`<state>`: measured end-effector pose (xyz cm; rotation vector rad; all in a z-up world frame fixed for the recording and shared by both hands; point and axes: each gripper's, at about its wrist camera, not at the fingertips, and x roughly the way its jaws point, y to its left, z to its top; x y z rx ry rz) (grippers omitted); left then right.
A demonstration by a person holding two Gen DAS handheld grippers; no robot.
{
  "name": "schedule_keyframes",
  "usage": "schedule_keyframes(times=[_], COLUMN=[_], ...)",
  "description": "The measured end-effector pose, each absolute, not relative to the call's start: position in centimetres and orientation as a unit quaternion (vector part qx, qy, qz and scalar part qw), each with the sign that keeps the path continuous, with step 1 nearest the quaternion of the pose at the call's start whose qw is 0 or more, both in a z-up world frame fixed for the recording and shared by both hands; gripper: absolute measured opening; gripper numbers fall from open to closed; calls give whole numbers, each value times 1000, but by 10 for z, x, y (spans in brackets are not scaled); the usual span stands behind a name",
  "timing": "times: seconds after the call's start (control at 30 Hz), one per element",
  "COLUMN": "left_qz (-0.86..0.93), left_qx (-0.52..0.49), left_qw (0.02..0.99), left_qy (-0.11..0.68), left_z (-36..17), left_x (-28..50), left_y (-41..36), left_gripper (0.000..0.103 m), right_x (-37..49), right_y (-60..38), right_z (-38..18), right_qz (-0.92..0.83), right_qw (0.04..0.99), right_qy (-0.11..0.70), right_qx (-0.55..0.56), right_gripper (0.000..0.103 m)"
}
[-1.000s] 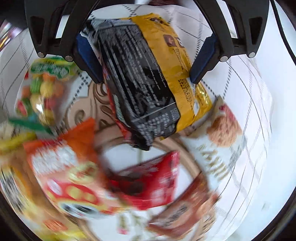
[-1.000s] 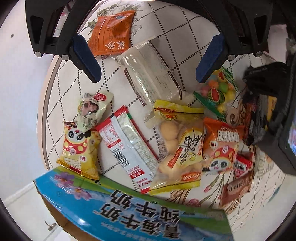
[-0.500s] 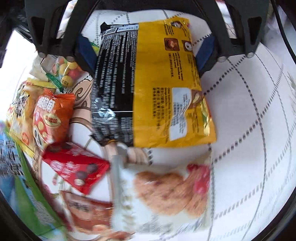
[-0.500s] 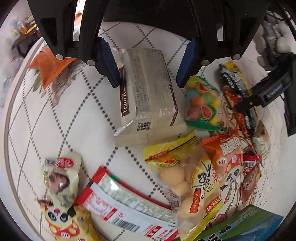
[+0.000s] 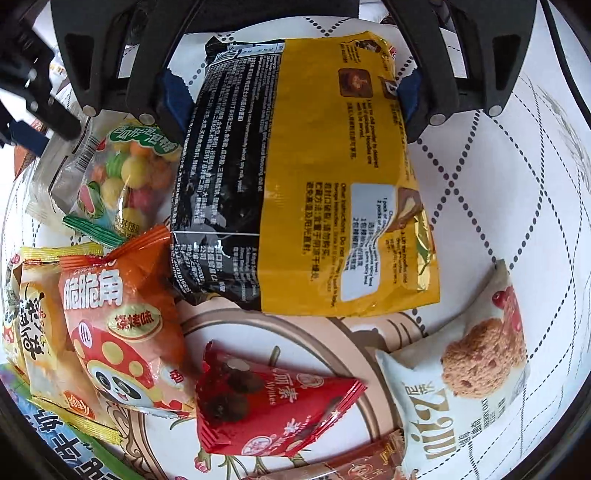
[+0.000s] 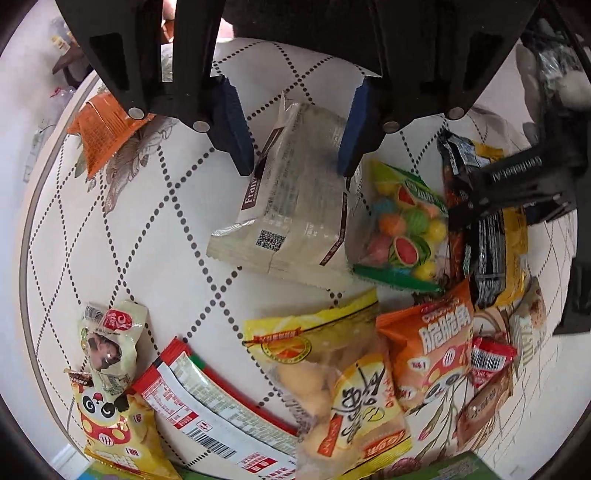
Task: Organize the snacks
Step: 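Lift both held packets and carry them over the cardboard box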
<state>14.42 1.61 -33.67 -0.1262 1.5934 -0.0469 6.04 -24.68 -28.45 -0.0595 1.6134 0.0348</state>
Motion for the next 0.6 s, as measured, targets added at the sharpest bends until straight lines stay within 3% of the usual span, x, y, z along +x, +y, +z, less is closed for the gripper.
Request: schedule_keyframes(times=[0.03,0.1,0.17,0.27,0.33,0.6], left_qz=[-21,-23,-25,-28,-31,-37], left_qx=[-53,-40,-28,-19,-13,-10], left_qw=[697,698,697,697,697,692], left_qy=[715,715,716,716,717,721], left_z=[-329,-339,-349,-358,-362,-373], left_x=[139,133,144,151,150,170], left_y=[21,32,24,4,-4,-47], left_gripper=[88,90,91,91,92,96], right_x=[58,57,53,60,62,56], right_y=[-246,-247,-254,-253,-250,-219], right_z=[-283,-282,-285,-290,-291,-303], right_qz=[13,6,-5,-22,-21,-41], right_qw=[693,695,694,700,703,704], right_qy=[720,719,720,713,711,709], right_qx=[-35,-16,14,24,13,-25], right_gripper=[51,63,68,68,59,62])
